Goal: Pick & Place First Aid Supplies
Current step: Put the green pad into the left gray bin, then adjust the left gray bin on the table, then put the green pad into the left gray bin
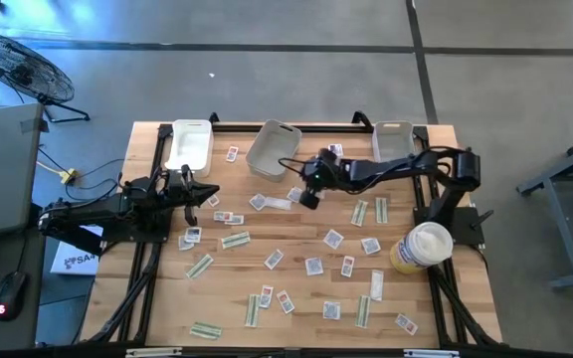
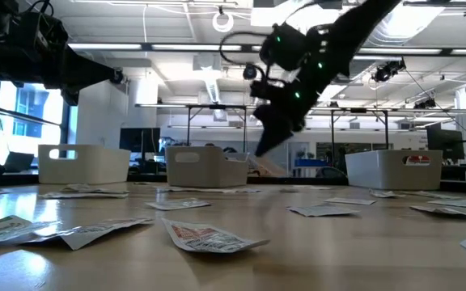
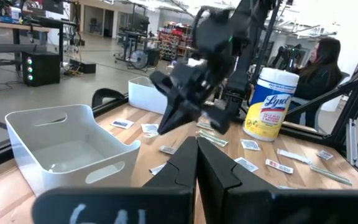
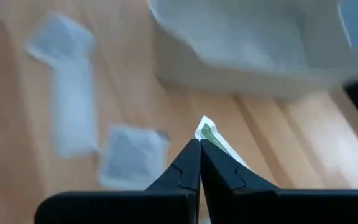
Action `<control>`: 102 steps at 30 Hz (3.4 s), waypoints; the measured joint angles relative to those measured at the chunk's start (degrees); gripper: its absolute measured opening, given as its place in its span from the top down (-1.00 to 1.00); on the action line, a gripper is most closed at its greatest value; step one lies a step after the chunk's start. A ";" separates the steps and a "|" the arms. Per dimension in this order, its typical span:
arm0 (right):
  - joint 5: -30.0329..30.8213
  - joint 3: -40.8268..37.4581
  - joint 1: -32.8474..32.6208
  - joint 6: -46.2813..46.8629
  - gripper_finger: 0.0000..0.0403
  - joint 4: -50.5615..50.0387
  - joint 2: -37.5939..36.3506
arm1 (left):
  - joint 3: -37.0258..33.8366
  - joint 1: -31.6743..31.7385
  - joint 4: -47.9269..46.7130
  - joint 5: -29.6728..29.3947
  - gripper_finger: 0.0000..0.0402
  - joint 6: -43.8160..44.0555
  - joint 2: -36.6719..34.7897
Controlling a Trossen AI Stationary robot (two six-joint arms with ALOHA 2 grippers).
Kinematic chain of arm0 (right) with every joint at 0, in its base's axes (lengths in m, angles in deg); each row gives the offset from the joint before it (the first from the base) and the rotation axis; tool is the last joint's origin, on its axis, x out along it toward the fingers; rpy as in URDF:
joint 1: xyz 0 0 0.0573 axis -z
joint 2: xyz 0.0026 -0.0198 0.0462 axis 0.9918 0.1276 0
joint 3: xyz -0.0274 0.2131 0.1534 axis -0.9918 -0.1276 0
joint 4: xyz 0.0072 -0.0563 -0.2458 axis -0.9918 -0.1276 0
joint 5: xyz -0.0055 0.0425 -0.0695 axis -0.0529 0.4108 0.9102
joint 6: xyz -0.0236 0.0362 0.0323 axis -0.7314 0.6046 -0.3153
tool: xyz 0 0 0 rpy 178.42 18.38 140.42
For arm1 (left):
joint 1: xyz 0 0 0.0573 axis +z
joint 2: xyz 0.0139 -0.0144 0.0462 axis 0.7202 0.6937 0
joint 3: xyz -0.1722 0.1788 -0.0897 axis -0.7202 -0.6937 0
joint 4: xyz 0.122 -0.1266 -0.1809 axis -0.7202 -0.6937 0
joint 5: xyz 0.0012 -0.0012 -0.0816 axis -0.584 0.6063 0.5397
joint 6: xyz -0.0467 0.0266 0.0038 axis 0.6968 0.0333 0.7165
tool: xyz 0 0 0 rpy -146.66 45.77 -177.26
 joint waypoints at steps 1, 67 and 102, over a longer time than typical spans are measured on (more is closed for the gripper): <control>-0.29 1.30 -0.33 -0.40 0.99 0.40 0.00 | 0.00 -0.02 0.00 0.01 1.00 0.00 0.00; 8.25 25.11 -0.32 -10.21 -0.09 -10.04 15.93 | -0.01 -0.02 0.00 0.03 1.00 0.02 -0.01; 1.89 25.13 -17.54 19.03 -0.09 -54.36 -0.52 | 0.00 -0.02 0.00 0.03 1.00 0.02 -0.02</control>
